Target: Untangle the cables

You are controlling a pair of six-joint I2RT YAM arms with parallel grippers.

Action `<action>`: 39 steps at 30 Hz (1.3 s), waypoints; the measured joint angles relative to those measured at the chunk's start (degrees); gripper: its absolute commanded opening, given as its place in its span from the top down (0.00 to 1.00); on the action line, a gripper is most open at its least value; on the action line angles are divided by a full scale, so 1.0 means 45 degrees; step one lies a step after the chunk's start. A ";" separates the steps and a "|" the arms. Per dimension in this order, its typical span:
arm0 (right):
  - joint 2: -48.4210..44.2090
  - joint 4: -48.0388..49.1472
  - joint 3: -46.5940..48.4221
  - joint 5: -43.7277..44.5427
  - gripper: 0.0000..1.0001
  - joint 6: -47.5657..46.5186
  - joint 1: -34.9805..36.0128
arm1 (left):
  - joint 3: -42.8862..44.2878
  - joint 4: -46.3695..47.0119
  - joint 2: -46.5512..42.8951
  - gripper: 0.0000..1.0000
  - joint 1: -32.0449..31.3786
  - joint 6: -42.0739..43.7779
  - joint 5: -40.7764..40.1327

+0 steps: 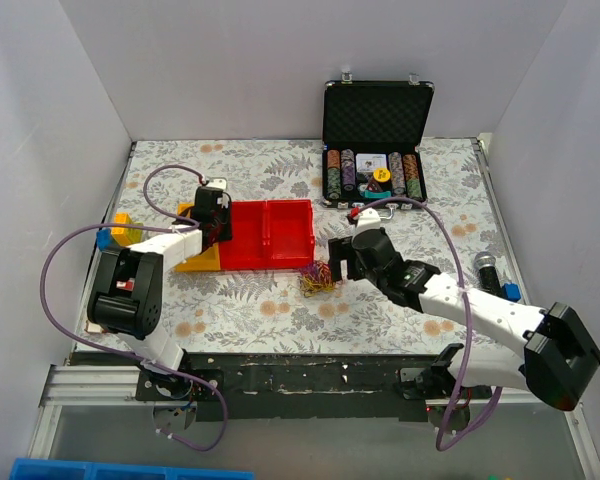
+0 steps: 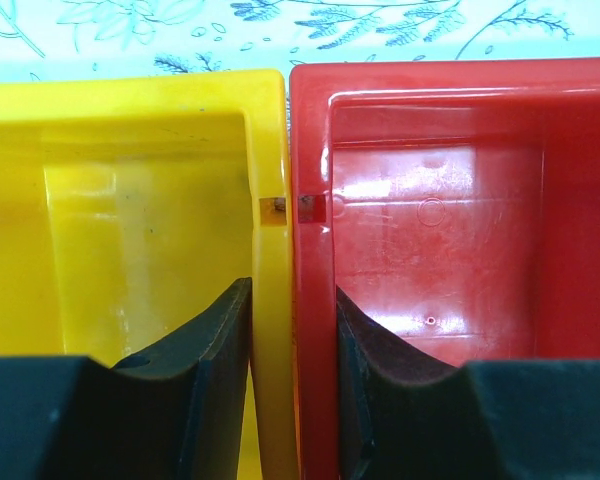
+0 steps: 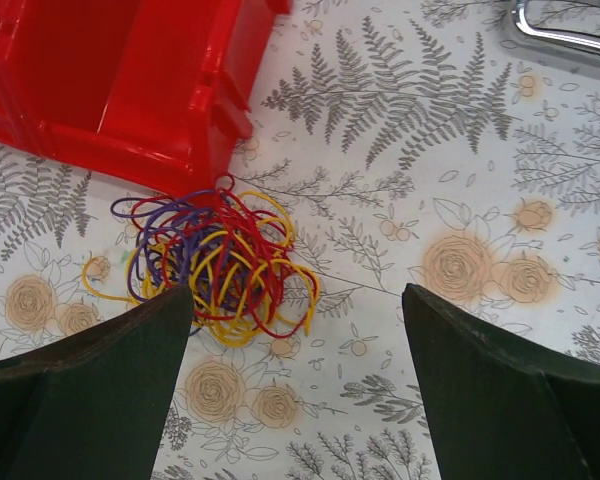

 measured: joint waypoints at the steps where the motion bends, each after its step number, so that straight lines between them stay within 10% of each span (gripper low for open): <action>1: 0.0180 0.0194 0.0000 0.0010 0.06 -0.0005 0.0151 | -0.0053 -0.0005 -0.0044 0.87 -0.0126 -0.0073 -0.0063; 13: 0.2973 0.1608 0.0039 -0.0262 0.07 0.0170 0.0583 | -0.0019 -0.0253 -0.0068 0.79 -0.0325 -0.0685 -0.0010; 28: 0.1452 0.3094 -0.2555 -0.2064 0.29 0.1977 0.2234 | 0.1078 -0.1341 0.0685 0.80 -0.1447 -0.2307 -0.0903; 39: 0.0792 0.2837 -0.2171 -0.2778 0.24 0.2589 0.2900 | 0.1394 -0.1409 0.0899 0.66 -0.3293 -0.2380 -0.0559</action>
